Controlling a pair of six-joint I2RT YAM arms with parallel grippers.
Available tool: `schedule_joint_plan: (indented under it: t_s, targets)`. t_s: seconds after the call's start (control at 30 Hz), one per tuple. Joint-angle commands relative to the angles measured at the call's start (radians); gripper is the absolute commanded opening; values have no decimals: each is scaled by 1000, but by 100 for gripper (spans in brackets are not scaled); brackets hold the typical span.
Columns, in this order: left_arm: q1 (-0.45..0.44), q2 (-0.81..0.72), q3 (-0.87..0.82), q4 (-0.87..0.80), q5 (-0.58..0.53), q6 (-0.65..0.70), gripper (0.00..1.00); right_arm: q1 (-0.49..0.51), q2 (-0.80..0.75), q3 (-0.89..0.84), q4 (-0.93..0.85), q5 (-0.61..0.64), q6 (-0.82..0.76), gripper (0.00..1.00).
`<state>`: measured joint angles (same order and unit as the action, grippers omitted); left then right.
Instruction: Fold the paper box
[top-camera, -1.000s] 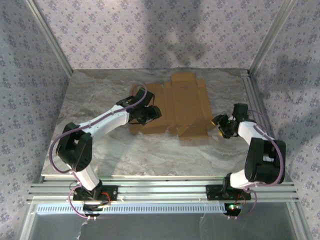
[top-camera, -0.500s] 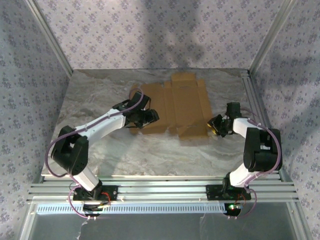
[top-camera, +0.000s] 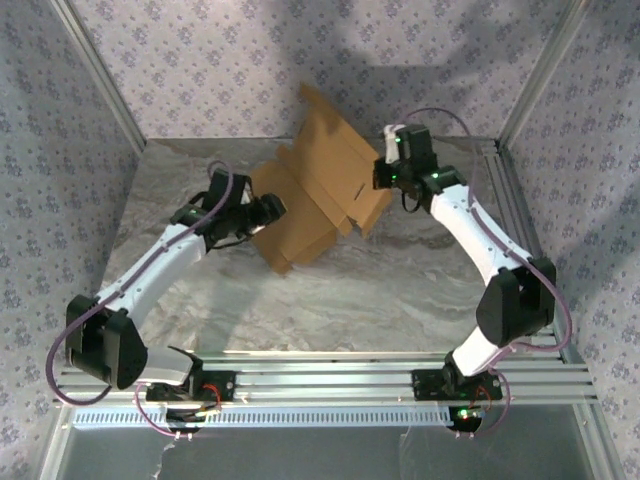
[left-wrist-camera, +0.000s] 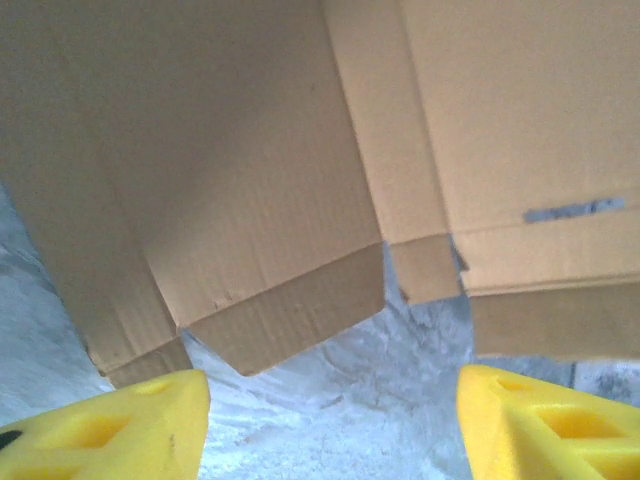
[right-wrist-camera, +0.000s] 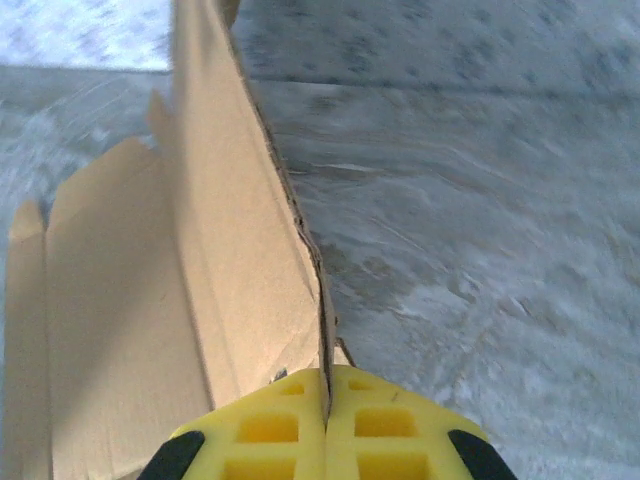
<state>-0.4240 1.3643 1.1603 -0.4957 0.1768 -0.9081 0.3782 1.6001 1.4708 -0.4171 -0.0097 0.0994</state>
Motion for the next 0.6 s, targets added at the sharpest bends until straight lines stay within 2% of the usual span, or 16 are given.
schedule_joint_plan:
  t_s: [0.0, 0.07, 0.2, 0.3, 0.33, 0.43, 0.57]
  targets:
    - [50, -19, 137, -57, -2, -11, 70, 45, -42, -10, 4, 79, -272, 0]
    - [68, -6, 226, -99, -26, -67, 75, 59, -58, -33, 53, 64, -301, 0]
    - [72, 13, 334, -156, -129, -253, 100, 90, -96, -97, 144, 27, -370, 0]
    - [73, 71, 412, -169, -129, -346, 100, 113, -115, -128, 179, 0, -410, 0]
    - [74, 114, 477, -226, -124, -371, 100, 123, -119, -132, 180, -12, -431, 0]
    - [73, 263, 695, -335, -99, -356, 100, 161, -136, -152, 188, 7, -483, 0]
    - [71, 431, 887, -446, -70, -372, 100, 201, -172, -197, 231, 34, -523, 0]
